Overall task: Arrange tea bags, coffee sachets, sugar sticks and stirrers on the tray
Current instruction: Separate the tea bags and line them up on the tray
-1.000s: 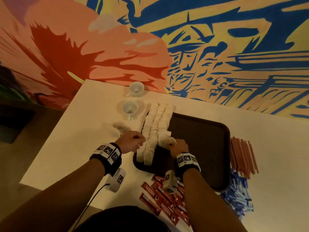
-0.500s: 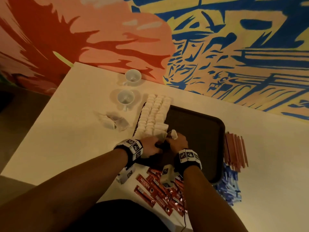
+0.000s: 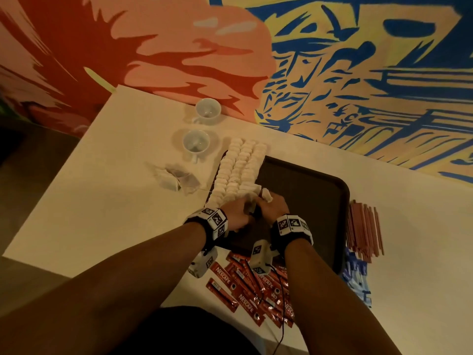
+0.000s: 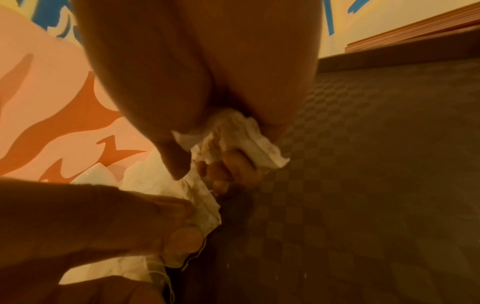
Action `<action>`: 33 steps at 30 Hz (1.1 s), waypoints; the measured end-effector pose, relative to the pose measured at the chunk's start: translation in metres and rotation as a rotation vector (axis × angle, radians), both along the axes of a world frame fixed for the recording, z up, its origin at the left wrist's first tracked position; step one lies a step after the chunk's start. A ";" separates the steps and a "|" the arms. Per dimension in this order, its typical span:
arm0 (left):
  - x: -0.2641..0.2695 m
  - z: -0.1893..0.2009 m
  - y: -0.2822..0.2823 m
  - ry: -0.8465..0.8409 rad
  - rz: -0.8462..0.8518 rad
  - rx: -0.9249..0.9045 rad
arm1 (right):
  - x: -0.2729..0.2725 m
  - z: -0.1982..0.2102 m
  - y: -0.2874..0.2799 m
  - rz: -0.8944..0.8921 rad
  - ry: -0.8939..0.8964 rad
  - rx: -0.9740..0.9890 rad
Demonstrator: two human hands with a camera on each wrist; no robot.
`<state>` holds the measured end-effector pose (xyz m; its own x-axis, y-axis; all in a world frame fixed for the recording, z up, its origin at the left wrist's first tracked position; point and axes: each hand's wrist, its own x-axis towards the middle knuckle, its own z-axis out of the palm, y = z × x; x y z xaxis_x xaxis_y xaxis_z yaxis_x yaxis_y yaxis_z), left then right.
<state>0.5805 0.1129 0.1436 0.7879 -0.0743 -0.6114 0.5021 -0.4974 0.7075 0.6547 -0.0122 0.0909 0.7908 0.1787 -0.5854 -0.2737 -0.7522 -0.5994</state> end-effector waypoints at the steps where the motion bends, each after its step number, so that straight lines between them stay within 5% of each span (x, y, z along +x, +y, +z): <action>1: 0.000 0.000 0.001 0.006 0.009 0.003 | 0.001 -0.001 0.001 0.016 -0.011 0.001; 10: 0.002 0.009 0.013 0.087 0.002 -0.026 | 0.008 0.008 -0.008 -0.084 0.027 0.065; 14: 0.002 0.026 0.021 0.012 0.121 -0.067 | 0.011 0.049 -0.025 -0.271 0.213 0.278; 18: -0.001 0.062 0.014 -0.194 0.206 -0.138 | 0.004 0.097 -0.037 -0.407 0.451 0.691; 24: -0.016 0.114 -0.009 -0.311 0.150 -0.165 | -0.008 0.166 -0.054 -0.439 0.429 0.971; 33: -0.030 0.156 -0.064 -0.487 0.165 -0.082 | -0.032 0.222 -0.082 -0.369 0.335 1.070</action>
<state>0.5510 0.0489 0.2993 0.9848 0.0426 -0.1681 0.1718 -0.3728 0.9119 0.6227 -0.0938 0.3129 0.7328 0.4972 -0.4645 -0.6327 0.2465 -0.7341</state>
